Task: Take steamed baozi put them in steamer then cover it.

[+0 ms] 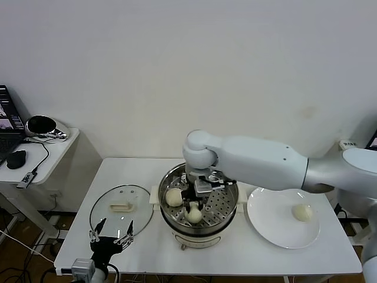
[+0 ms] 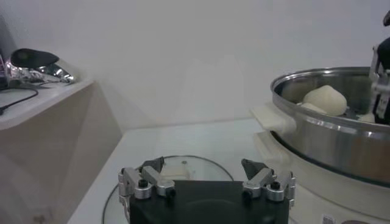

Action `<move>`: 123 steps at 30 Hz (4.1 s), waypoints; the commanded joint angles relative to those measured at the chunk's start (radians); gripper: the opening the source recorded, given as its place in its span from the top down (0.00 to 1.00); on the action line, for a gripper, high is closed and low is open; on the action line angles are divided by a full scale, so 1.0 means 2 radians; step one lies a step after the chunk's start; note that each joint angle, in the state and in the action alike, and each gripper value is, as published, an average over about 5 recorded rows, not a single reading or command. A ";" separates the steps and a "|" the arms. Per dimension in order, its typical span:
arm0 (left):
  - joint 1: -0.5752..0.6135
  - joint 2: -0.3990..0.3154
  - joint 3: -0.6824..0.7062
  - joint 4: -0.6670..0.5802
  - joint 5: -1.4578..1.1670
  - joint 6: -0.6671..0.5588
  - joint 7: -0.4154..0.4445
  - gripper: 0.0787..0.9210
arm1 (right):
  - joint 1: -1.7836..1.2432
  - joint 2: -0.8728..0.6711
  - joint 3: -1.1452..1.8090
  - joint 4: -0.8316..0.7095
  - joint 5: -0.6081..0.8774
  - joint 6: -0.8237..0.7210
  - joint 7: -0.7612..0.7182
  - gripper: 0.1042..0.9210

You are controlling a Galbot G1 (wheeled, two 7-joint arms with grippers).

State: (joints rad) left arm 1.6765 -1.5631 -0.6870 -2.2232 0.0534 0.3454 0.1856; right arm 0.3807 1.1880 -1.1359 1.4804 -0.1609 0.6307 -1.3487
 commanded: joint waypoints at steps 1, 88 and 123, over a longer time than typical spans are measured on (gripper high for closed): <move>0.000 0.000 0.000 0.000 0.000 0.000 0.000 0.12 | -0.003 -0.001 -0.003 0.010 0.004 -0.009 0.000 0.55; 0.011 0.020 -0.005 0.036 0.002 0.009 0.014 0.12 | -0.324 -0.257 0.361 -0.244 -0.110 -0.316 0.099 0.12; -0.010 0.029 0.001 0.040 0.010 0.004 0.007 0.12 | 0.023 -0.344 0.070 -0.019 0.149 -0.437 0.059 0.36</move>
State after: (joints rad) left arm 1.6669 -1.5077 -0.6846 -2.1443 0.0702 0.3533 0.2000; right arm 0.0243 0.5388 -0.6568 1.2476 -0.1183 -0.1467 -1.2101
